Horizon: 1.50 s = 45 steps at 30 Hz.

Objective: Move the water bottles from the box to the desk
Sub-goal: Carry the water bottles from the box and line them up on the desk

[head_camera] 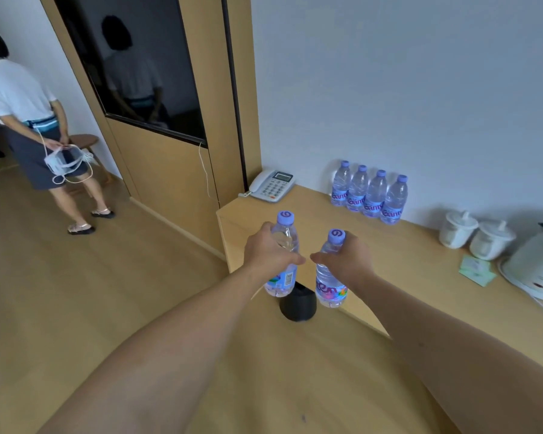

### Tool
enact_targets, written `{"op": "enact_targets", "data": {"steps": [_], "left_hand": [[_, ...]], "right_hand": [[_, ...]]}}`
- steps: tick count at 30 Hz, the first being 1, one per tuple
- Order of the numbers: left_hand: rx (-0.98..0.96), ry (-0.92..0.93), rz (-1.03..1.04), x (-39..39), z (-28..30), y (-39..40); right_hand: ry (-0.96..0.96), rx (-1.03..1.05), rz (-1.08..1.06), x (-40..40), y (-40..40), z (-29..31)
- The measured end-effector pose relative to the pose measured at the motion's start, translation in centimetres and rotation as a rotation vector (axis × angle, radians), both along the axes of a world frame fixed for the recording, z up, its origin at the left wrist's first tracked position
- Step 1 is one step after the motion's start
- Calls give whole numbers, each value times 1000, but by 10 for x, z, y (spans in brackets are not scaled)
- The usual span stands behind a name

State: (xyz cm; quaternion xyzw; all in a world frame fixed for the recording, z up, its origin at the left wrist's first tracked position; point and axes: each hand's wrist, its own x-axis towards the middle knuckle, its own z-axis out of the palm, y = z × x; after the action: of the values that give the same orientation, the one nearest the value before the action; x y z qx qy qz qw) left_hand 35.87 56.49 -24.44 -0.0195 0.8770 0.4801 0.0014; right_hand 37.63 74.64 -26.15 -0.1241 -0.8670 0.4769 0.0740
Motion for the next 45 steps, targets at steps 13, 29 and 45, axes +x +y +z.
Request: {"op": "enact_targets", "data": {"steps": [13,29,45], "left_hand": [[-22,-24,-247,-255,-38,10],[-220,-49,-555,-430,-56,84],[-143,-252,-491,-509,-115,171]], "right_hand": [[-57,7,-261,-197,4,-27],[-134,-11,-600,-318,50,-39],[-201,90,-585,-418,129,-90]]}}
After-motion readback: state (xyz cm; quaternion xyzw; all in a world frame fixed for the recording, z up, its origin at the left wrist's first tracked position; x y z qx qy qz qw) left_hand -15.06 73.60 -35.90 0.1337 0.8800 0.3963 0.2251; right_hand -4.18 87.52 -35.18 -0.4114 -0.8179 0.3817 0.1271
